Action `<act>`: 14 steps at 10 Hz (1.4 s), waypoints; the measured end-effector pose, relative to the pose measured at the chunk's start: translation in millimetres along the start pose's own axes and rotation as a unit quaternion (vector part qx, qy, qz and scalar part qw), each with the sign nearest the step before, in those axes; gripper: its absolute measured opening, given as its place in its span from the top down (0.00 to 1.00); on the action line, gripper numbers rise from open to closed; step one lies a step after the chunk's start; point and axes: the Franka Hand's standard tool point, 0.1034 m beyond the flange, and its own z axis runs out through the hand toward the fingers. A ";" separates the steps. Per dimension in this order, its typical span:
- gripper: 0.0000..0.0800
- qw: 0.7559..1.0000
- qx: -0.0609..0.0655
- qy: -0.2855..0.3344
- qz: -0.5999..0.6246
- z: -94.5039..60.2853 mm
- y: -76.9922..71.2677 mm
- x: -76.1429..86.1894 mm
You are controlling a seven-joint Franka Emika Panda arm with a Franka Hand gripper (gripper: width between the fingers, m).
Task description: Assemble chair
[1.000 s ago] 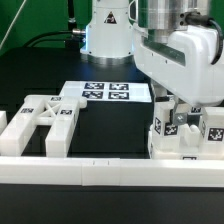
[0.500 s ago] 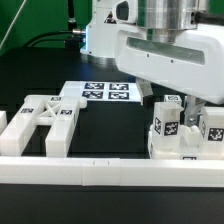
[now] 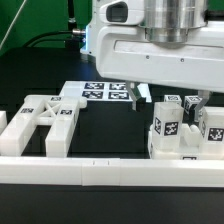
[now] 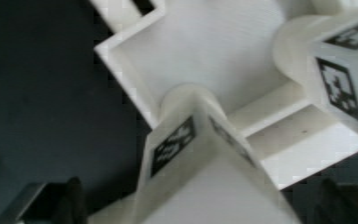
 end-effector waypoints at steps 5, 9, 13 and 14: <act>0.19 0.974 -0.001 0.006 -0.225 -1.7 1.5 3.7; 0.19 0.947 -0.010 0.006 -0.321 -1.6 -0.2 2.5; 0.45 0.951 -0.012 0.006 -0.309 -0.7 0.7 2.5; 0.64 0.953 -0.012 0.006 -0.302 -0.7 0.7 2.5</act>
Offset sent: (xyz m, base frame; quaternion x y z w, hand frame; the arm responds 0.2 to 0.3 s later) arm 0.0021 0.0122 -0.0014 0.0368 0.0057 -0.3273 0.9442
